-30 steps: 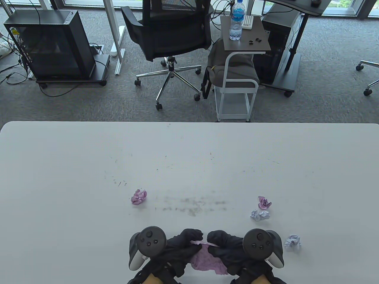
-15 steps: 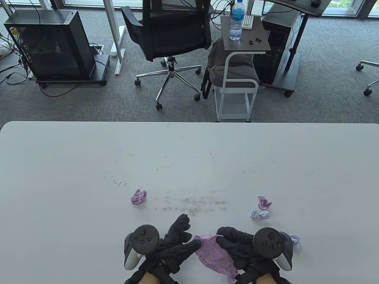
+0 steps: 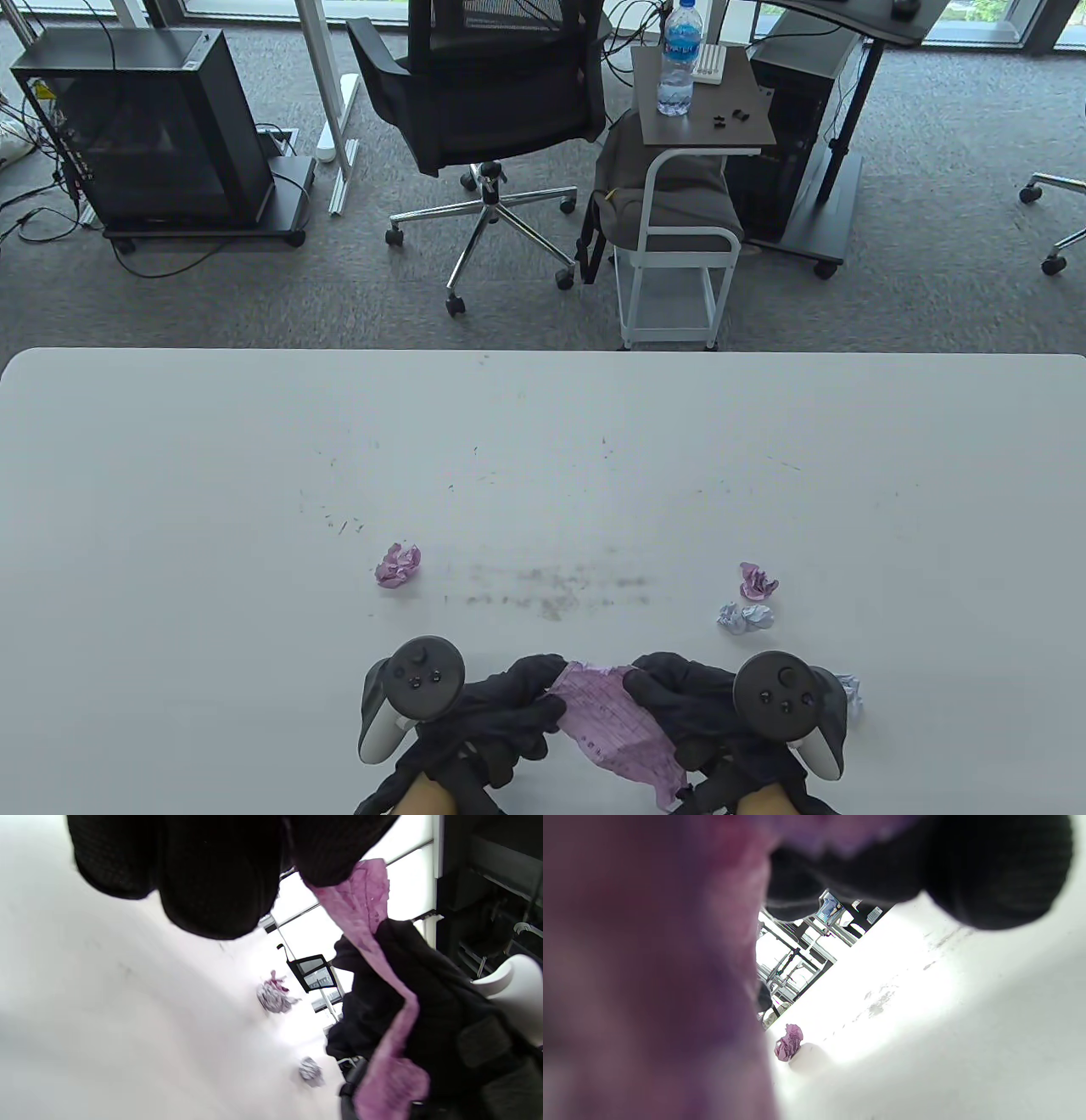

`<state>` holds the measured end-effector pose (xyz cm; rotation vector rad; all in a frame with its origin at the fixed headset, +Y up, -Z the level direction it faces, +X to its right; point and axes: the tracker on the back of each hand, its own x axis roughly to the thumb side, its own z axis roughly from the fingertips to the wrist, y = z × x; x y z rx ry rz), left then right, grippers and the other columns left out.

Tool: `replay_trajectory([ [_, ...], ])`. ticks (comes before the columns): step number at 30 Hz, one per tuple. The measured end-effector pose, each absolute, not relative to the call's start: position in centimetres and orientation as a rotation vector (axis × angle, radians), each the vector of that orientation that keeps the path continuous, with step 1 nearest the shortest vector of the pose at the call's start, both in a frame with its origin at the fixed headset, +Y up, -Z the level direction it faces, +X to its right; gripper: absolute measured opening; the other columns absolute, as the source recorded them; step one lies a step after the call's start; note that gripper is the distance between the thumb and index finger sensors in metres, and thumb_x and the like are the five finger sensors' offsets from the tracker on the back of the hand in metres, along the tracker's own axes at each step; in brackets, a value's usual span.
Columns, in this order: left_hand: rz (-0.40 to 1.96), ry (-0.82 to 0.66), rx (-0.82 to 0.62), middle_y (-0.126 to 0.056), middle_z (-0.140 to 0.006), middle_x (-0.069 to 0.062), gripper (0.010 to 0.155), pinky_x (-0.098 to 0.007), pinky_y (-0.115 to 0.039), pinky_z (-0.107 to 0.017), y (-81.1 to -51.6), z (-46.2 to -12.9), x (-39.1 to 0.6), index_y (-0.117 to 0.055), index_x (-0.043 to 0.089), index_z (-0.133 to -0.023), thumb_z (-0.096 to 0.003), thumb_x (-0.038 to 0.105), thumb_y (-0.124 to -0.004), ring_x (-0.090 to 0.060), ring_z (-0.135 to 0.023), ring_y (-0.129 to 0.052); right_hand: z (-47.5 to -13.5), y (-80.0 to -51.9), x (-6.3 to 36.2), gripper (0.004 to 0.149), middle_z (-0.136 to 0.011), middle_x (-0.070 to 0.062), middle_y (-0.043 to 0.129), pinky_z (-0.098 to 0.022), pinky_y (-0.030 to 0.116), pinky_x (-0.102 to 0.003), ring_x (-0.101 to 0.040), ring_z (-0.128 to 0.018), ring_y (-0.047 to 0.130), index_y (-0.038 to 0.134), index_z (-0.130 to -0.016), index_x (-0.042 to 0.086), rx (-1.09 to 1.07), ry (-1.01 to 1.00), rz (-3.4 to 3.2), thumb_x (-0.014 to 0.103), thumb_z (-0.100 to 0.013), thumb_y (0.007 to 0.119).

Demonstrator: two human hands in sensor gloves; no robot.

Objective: Flatten crumpled invoices and stack

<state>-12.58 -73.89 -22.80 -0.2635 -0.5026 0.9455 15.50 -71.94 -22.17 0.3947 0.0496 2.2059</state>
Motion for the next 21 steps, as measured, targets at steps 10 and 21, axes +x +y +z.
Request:
replay_trajectory([
  [10,0.603,-0.752,-0.146,-0.048,-0.109,-0.021,0.085,-0.065,-0.068,-0.061,-70.7,-21.3,-10.3,-0.046,0.009,-0.113,-0.0485,0.041,-0.091,-0.046,-0.090,-0.075,-21.6,-72.2,11.9,0.038,-0.037,0.003,0.094,-0.027,0.090,-0.041,-0.014,-0.021,0.094,0.081,-0.079,0.013,0.715,0.129,2.284,0.039,-0.052,0.079],
  [21,0.768,-0.566,-0.131,-0.086,-0.080,-0.016,0.046,-0.058,-0.080,-0.052,-72.2,-22.5,-12.2,-0.072,0.006,-0.100,-0.0560,0.017,-0.075,-0.032,-0.056,-0.100,-22.1,-73.3,11.9,0.045,-0.068,-0.010,0.094,-0.043,0.086,-0.052,-0.026,-0.048,0.098,0.070,-0.091,0.014,0.671,0.273,2.330,0.027,-0.050,0.084],
])
